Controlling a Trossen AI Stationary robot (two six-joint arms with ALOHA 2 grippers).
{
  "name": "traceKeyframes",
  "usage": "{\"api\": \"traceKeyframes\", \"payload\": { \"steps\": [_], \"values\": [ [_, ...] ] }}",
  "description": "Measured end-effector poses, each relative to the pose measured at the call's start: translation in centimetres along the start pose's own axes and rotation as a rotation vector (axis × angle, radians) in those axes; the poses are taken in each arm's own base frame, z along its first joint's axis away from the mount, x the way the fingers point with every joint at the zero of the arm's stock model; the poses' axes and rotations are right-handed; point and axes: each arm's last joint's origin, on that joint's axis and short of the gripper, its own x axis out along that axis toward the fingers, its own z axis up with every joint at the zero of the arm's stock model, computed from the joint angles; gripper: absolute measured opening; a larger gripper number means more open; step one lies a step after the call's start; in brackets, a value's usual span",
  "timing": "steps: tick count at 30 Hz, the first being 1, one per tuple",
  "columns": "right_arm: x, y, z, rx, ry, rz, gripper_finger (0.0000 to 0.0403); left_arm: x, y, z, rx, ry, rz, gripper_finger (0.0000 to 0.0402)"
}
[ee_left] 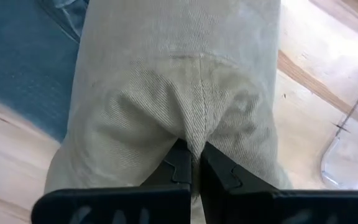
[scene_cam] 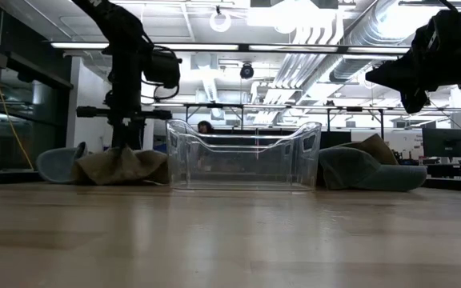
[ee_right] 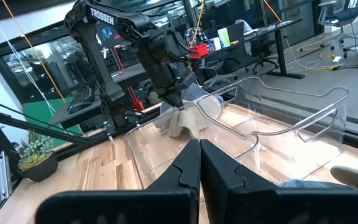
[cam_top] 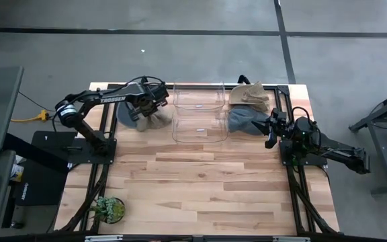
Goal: Pick & Place hat
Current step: Put the left brown cap into the top transparent bin
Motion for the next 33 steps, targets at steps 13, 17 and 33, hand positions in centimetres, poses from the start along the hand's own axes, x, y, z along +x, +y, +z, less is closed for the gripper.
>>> {"api": "traceKeyframes", "payload": {
  "steps": [13,17,33],
  "values": [
    [0.0,0.0,0.0,-0.002,0.000,0.000,0.0001,-4.1,1.8,0.6,0.026,-0.005,-0.101,0.0000],
    [0.0,0.0,0.0,-0.002,0.000,0.000,0.0001,-5.4,2.7,0.8,0.056,-0.010,-0.124,0.0000],
    [0.0,0.0,0.0,-0.002,0.000,0.000,0.0001,-9.9,3.5,1.7,0.329,-0.029,-0.268,0.0000]
  ]
}}
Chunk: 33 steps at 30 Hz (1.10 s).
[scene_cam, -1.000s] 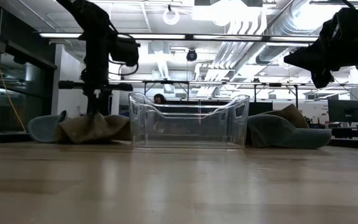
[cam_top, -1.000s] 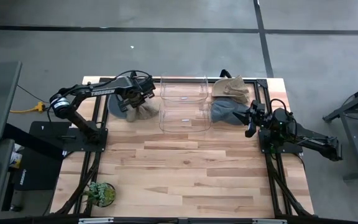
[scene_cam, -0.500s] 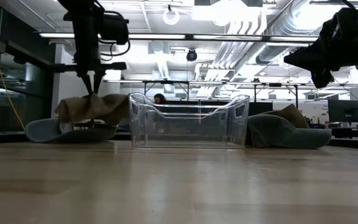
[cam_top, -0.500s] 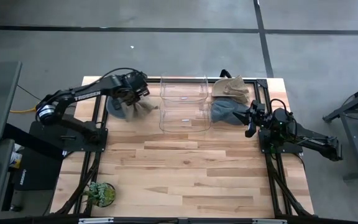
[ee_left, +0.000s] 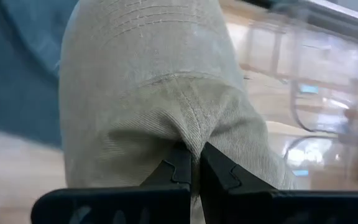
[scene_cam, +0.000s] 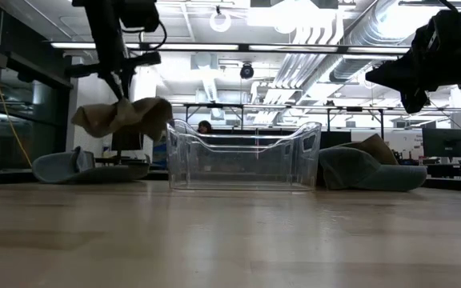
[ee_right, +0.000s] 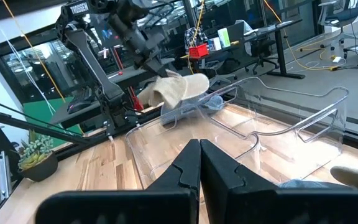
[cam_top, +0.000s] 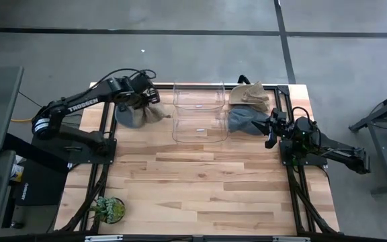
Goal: Pick & Place hat
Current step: Put the left brown cap into the top transparent bin
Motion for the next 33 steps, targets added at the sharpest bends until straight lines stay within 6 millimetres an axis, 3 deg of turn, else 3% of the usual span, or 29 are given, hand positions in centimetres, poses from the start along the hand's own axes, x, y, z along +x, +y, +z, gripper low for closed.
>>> {"api": "traceKeyframes", "payload": {
  "steps": [15,23,33],
  "values": [
    [0.0,0.0,0.0,0.000,0.000,0.000,0.0001,-3.9,-2.1,1.9,0.714,-0.169,-0.093,0.0000],
    [0.0,0.0,0.0,0.002,0.000,0.000,0.0001,-4.0,-3.2,2.4,1.071,-0.286,-0.128,0.0000],
    [0.0,0.0,0.0,0.002,0.000,0.000,0.0001,-2.0,-6.0,3.1,1.270,-0.431,-0.118,0.0000]
  ]
}}
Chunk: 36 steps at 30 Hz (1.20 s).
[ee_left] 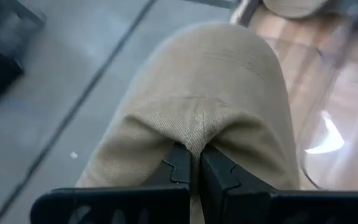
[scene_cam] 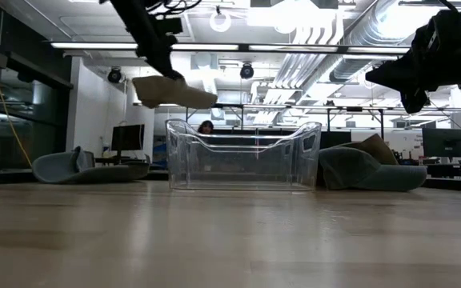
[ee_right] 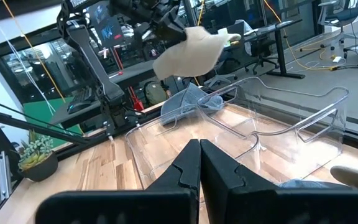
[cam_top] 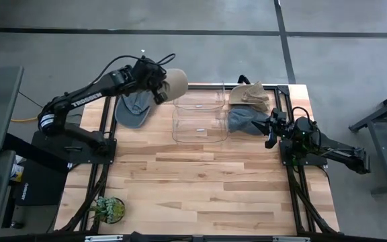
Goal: Pick & Place hat
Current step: Put the left brown cap into the top transparent bin
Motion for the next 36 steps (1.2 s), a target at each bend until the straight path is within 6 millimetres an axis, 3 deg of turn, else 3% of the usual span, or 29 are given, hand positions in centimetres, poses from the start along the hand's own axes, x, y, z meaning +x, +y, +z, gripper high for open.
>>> {"api": "traceKeyframes", "payload": {
  "steps": [6,19,27,36],
  "values": [
    [0.0,0.0,0.0,-0.001,0.000,0.000,0.0001,2.1,-1.3,1.2,0.045,-0.037,0.010,0.0000],
    [0.0,0.0,0.0,-0.002,0.000,0.000,0.0001,7.8,-3.4,5.8,0.043,-0.084,0.080,0.0000],
    [0.0,0.0,0.0,0.000,0.000,0.000,0.0001,11.5,-4.9,6.9,0.046,-0.079,0.096,0.0000],
    [0.0,0.0,0.0,0.000,0.000,0.000,0.0001,14.1,-6.9,5.8,0.085,-0.010,0.057,0.0000]
  ]
}}
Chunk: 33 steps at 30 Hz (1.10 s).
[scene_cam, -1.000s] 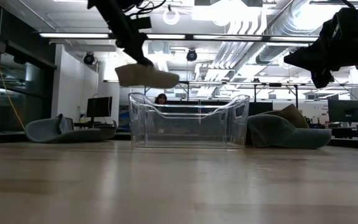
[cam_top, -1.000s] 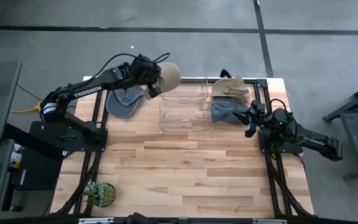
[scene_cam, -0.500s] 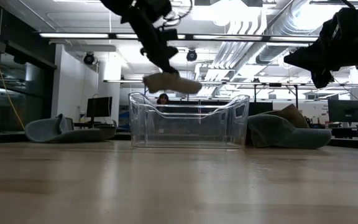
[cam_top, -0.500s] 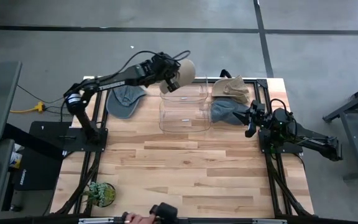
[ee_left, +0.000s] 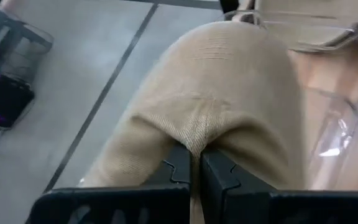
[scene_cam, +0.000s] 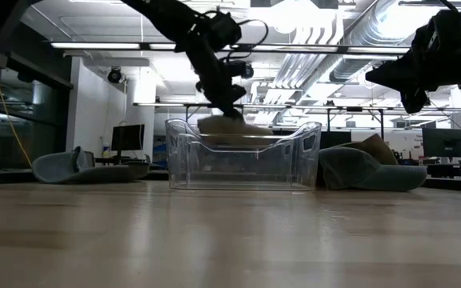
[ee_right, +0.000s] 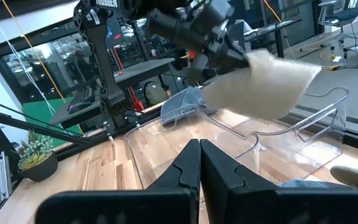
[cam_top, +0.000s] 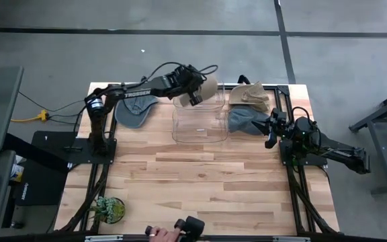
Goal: Pick & Place hat
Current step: Put the left brown cap into the top transparent bin
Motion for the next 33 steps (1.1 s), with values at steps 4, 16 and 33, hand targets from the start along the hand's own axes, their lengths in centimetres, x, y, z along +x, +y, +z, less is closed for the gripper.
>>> {"api": "traceKeyframes", "payload": {
  "steps": [4,16,33],
  "values": [
    [0.0,0.0,0.0,0.000,0.000,0.000,0.0001,0.0,-0.2,-0.1,-0.003,0.005,-0.059,0.0000],
    [0.0,0.0,0.0,0.000,0.000,0.000,0.0001,0.6,-0.9,-1.1,-0.014,0.078,-0.138,0.0000],
    [0.0,0.0,0.0,-0.002,0.000,0.000,0.0001,2.9,-2.1,-1.8,-0.021,0.104,-0.136,0.0000]
  ]
}}
